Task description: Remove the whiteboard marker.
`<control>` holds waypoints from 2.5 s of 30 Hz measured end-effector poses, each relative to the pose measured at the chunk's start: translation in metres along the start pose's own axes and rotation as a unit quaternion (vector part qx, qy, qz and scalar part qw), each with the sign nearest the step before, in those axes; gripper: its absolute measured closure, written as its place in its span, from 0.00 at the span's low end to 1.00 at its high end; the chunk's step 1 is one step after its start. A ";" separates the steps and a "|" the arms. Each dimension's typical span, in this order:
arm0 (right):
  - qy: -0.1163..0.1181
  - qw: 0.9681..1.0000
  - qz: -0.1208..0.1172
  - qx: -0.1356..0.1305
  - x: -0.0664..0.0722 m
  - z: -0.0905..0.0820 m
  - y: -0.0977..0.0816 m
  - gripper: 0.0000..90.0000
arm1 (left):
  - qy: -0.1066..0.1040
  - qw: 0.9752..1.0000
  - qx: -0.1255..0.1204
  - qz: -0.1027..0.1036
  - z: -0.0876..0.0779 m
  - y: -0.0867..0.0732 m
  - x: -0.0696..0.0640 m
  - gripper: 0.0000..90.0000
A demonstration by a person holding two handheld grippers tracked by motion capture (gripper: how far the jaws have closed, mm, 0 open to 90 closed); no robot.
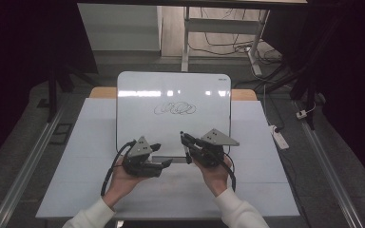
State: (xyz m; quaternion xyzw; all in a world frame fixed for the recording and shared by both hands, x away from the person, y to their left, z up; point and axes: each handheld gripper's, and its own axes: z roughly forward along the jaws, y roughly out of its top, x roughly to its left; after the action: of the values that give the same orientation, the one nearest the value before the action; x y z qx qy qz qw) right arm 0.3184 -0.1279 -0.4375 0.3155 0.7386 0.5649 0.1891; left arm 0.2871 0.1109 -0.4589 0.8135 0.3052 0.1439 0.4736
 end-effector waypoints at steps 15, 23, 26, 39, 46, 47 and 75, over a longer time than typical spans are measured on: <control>0.051 0.998 -0.015 -0.025 0.036 0.007 0.000 0.89 | -0.053 0.998 -0.033 -0.014 0.007 0.010 0.003 0.73; 0.048 0.998 -0.036 -0.030 0.041 0.005 0.001 0.87 | -0.061 0.997 -0.032 -0.028 0.004 0.009 0.010 0.89; 0.076 0.996 -0.036 -0.029 0.035 0.002 0.005 0.73 | -0.073 0.997 -0.028 -0.021 0.004 0.009 0.012 0.90; 0.258 0.953 -0.098 0.128 -0.032 -0.015 -0.002 0.54 | -0.176 0.984 -0.020 0.017 0.002 0.012 0.005 0.90; 0.338 0.914 -0.124 0.185 -0.028 -0.002 -0.014 0.58 | -0.216 0.976 -0.012 0.034 0.006 0.014 -0.003 0.90; 0.338 0.914 -0.124 0.185 -0.028 -0.002 -0.014 0.58 | -0.220 0.975 -0.011 0.037 0.006 0.014 -0.004 0.90; 0.347 0.911 -0.141 0.174 -0.019 0.002 -0.019 0.86 | -0.227 0.973 -0.046 0.012 0.001 0.011 0.005 0.64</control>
State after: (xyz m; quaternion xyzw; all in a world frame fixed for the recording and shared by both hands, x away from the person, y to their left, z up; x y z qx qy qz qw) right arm 0.3287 -0.1420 -0.4575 0.0204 0.8809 0.4692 -0.0592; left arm 0.2957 0.1096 -0.4499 0.8057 0.1730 -0.0249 0.5659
